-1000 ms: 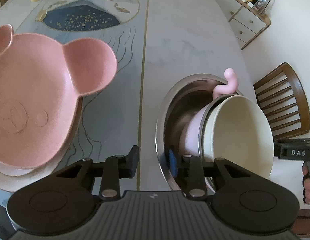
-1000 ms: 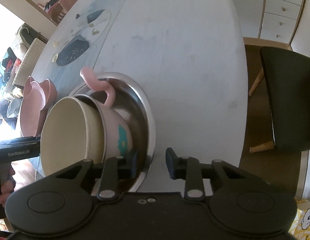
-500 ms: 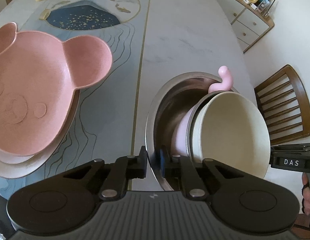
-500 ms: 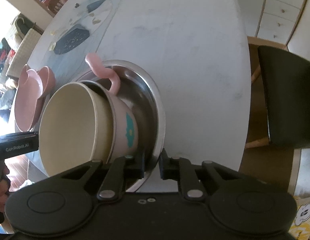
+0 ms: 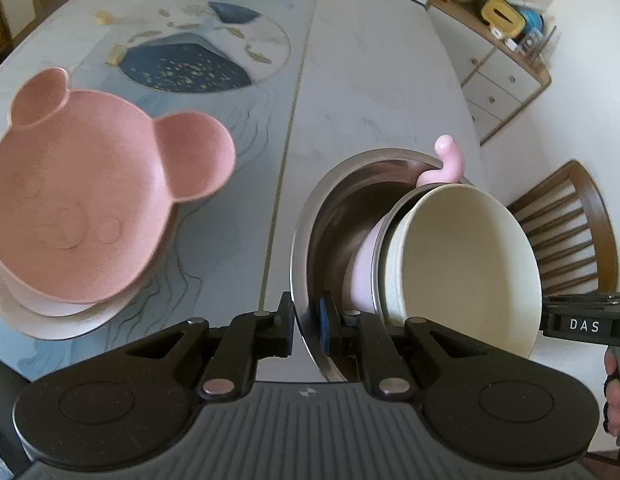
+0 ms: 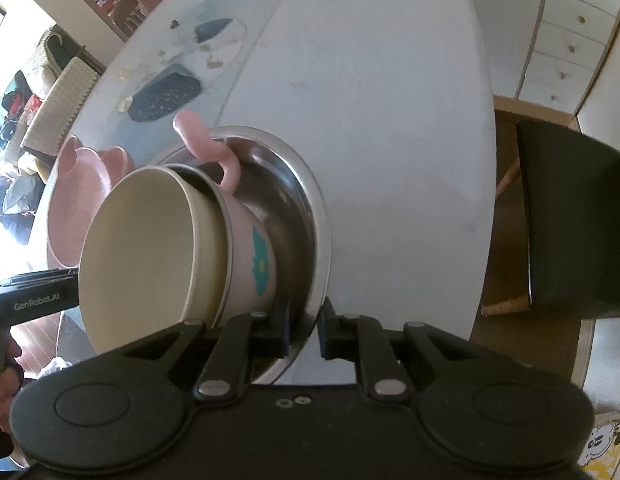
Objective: Organize plates and bowls
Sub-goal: 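Lift the nested steel bowl stack and carry it over the pink bear plate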
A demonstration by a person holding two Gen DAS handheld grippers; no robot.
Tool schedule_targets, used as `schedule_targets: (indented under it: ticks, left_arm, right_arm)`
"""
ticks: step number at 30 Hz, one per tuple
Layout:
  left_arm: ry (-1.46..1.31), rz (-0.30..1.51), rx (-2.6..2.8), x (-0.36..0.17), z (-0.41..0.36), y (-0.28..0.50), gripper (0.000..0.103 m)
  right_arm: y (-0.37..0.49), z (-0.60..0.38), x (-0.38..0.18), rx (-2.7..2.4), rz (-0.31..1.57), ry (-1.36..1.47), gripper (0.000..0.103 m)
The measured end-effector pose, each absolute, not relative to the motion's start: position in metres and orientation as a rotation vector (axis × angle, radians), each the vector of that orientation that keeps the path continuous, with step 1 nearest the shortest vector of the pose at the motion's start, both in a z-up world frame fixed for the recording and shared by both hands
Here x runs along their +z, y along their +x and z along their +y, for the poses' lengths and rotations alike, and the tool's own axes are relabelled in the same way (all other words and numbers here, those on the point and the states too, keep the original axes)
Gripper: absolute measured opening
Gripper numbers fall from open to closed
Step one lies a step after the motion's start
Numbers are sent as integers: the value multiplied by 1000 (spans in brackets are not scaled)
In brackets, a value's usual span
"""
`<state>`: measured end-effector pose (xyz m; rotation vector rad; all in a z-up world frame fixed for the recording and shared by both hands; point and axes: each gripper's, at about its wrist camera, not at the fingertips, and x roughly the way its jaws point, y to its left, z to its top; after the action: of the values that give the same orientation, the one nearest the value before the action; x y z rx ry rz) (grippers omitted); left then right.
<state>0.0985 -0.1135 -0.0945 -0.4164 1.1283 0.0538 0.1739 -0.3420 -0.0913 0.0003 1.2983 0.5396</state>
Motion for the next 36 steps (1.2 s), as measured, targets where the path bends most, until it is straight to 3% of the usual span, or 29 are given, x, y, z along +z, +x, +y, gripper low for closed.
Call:
schedule_targets:
  ticks: [16, 36]
  left_arm:
    - [-420, 1050, 114, -51, -20, 89, 11]
    - [-346, 1089, 73, -72, 116, 73, 11]
  right_arm:
    - [169, -254, -46, 603, 1214, -18, 14]
    - [147, -115, -84, 553, 1249, 33, 14]
